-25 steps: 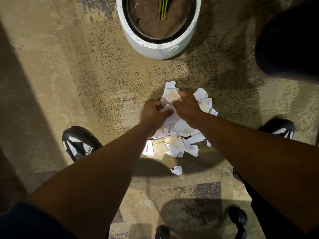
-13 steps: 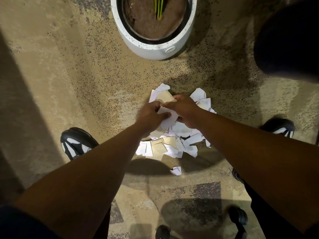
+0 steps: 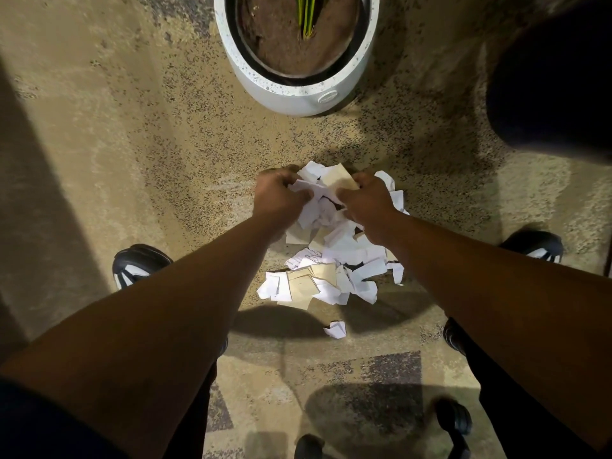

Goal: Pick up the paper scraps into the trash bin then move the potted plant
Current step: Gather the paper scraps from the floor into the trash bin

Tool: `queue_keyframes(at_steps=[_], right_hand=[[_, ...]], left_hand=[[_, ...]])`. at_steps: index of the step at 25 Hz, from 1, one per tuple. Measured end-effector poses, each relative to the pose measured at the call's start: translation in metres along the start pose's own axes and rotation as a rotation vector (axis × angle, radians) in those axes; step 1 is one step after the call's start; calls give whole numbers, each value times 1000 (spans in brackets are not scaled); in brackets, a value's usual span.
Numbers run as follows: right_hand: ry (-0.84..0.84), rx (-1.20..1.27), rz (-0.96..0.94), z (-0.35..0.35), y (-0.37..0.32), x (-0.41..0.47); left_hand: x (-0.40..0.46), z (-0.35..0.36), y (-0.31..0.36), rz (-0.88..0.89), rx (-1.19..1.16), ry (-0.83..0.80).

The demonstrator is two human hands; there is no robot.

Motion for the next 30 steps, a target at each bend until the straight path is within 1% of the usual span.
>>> queue_keyframes(at_steps=[2,3,6,8,10,14,16,18,20,22,24,26,28,30], right_hand=[[-72,100,37,7,-1,-2],[-101,140,46,10,-2,-2],[-144,176,71,16,-8,-3],[-139,136,62,16,-10,-5],[-94,125,29,12,-16,-15],[38,189,-75,-9,-43,-51],[103,295,-119,-28,-66,-81],[187,445,-148,-57,-95,-122],[268,583,-153,-90,-119,-164],[313,725,-177,-118,-139,-203],[331,850,-206,-141,-149,-227],[342,920,-203,-159,-153,-230],[359,1034,-202,-179,-159,-226],[372,1128,-230,-191,-168,-224]], left_hand=[[4,11,6,38,118,64],[3,14,9,34,113,78],[-3,15,11,-9,-20,91],[-3,11,6,-55,-50,44],[-5,4,3,-113,-60,-23],[-40,-13,24,-105,-331,-118],[-71,-19,42,-134,-490,-180],[-111,-24,66,-148,-599,-252],[-152,-30,97,-103,-691,-333],[-190,-31,130,-47,-814,-429],[-225,-17,164,-39,-875,-517],[-252,9,189,-38,-846,-560],[-270,45,209,-38,-824,-540],[-280,71,225,-50,-875,-500]])
Point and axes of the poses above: each hand's wrist, its own x-axis towards the middle knuckle, its own z-axis out of the palm, y = z × x, the point moved 4 cm from there along x, towards the middle knuckle, and after that the axes turned 10 degrees about -z, right-handed, at the moved point
